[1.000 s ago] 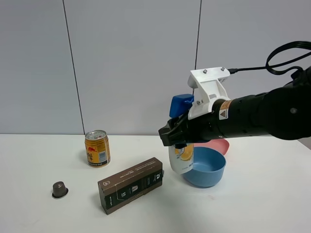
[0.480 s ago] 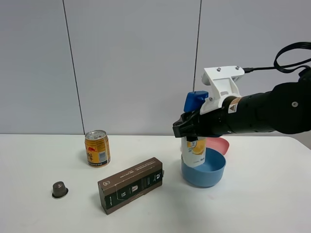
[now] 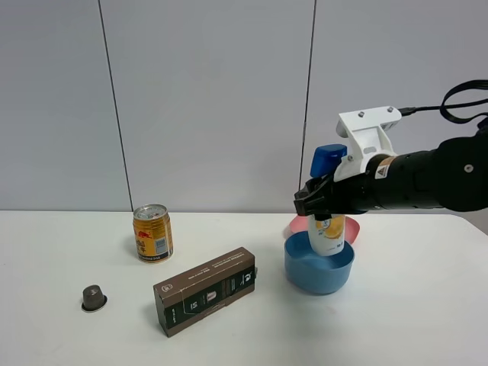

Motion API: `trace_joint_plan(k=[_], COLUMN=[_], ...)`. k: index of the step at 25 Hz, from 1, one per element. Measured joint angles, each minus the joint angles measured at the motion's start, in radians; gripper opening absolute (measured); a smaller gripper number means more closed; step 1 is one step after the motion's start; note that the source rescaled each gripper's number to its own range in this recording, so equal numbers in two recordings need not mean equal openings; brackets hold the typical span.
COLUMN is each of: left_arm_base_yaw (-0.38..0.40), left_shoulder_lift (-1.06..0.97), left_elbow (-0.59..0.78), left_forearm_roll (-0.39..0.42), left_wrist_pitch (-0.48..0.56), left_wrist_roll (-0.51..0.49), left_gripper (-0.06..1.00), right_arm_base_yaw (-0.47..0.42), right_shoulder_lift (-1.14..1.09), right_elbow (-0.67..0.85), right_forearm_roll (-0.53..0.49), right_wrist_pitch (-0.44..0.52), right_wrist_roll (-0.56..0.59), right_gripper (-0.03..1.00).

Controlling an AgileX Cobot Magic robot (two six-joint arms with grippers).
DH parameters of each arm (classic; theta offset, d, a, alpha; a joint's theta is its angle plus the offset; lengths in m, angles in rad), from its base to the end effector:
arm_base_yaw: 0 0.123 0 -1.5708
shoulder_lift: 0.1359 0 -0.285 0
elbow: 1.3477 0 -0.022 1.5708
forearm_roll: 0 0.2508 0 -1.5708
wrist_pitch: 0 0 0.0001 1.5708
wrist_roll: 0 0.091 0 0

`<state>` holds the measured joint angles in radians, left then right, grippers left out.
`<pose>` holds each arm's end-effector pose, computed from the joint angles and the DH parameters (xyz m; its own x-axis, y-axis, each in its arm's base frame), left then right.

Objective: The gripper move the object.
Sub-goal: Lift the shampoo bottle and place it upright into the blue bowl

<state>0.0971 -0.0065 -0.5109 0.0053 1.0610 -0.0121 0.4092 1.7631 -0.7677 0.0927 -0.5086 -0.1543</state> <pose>-0.0071 -0.0003 0.2802 -0.4377 -0.0522 -0.8976 -0.1052 0.9944 -0.0065 0.3201 0.1344 0.1730 -0.3312 -0.2234 -0.9167 -0.3847 0.9191 -0.0850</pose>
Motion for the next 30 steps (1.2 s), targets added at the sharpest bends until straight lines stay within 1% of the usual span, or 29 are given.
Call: trace_joint_plan(k=[8, 12, 14, 20, 30], left_arm_base_yaw=[0.000, 0.000, 0.000, 0.000, 0.000], left_shoulder_lift=[0.000, 0.000, 0.000, 0.000, 0.000], left_elbow=[0.000, 0.000, 0.000, 0.000, 0.000], left_forearm_roll=[0.000, 0.000, 0.000, 0.000, 0.000], left_wrist_pitch=[0.000, 0.000, 0.000, 0.000, 0.000], left_wrist_roll=[0.000, 0.000, 0.000, 0.000, 0.000], left_gripper=[1.00, 1.00, 1.00, 1.00, 1.00], right_arm_base_yaw=[0.000, 0.000, 0.000, 0.000, 0.000], right_shoulder_lift=[0.080, 0.111, 0.124, 0.161, 0.163], right_elbow=[-0.001, -0.001, -0.001, -0.001, -0.001], right_forearm_roll=[-0.002, -0.003, -0.003, -0.004, -0.004], right_wrist_pitch=[-0.073, -0.139, -0.155, -0.173, -0.188], right_wrist_roll=[0.000, 0.000, 0.000, -0.001, 0.000], right_gripper=[0.00, 0.00, 0.00, 0.00, 0.00])
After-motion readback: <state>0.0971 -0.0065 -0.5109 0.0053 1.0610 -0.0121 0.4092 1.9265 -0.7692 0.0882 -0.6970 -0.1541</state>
